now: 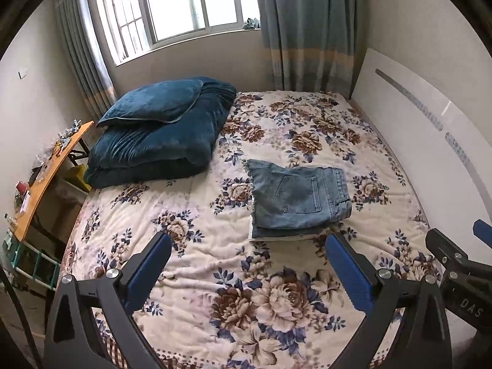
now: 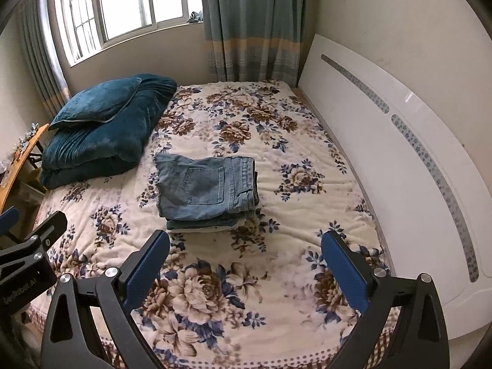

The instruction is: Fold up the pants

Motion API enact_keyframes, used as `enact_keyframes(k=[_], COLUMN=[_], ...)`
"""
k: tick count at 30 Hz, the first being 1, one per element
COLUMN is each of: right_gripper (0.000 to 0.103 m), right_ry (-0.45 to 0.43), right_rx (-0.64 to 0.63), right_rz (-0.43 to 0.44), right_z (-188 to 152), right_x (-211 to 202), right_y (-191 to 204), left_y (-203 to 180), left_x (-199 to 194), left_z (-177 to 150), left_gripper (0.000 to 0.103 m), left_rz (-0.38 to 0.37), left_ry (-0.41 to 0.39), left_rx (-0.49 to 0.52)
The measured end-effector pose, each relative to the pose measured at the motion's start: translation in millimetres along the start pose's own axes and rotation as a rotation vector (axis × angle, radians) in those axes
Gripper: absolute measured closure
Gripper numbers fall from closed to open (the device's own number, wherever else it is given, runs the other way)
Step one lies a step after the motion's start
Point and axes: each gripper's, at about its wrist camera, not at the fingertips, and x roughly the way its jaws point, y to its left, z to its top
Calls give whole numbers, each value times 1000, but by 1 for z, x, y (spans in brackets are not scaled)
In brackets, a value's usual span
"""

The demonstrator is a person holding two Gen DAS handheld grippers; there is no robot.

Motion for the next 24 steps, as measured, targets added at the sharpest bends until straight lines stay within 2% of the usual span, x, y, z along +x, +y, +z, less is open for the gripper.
enact_keyframes(k=[24], right_gripper=[2], right_ry=[-5], right_rx=[9], right_rz=[7], right_z=[0], right_x=[-3], right_y=[1], left_y=[-1], left_x=[-3], left_z=[-5], left_gripper=[1], left_rz=[-19], left_ry=[2], left_rx=[-3])
